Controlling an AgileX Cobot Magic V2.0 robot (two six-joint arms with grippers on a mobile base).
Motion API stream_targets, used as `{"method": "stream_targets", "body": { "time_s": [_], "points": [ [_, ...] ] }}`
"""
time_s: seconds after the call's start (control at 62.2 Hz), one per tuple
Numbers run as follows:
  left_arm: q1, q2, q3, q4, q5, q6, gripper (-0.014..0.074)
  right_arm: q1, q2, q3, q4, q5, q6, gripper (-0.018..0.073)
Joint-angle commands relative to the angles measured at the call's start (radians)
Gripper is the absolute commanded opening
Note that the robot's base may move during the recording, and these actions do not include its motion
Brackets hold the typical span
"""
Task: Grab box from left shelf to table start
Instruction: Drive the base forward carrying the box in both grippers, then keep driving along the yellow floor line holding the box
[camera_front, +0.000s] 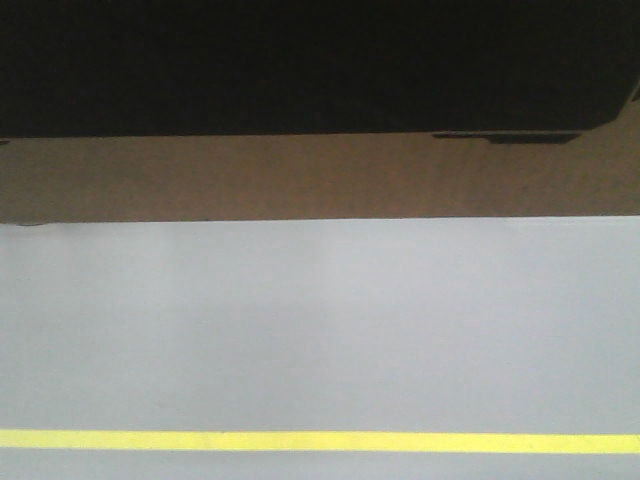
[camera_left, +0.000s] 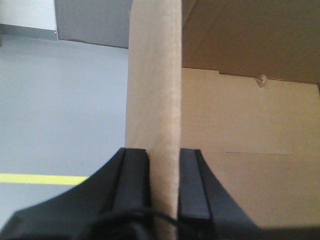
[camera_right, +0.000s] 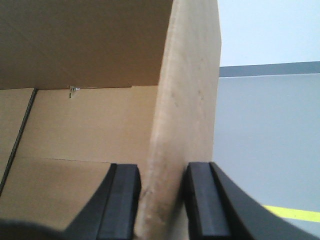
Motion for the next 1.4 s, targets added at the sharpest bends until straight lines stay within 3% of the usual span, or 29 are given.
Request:
{"method": "stream_targets", "body": {
  "time_s": [0.0,1.383],
  "points": [
    [0.002,-0.002,-0.04,0.114,-0.194,-0.006,-0.0102,-0.014,0.011,-0.033,-0.159,-0.151,-0.004,0.0056],
    [0.002,-0.002,-0.04,0.114,-0.193,-0.006,-0.0102,-0.014,0.011,-0.033,-0.159,-0.151,-0.004,0.0056]
  ]
}}
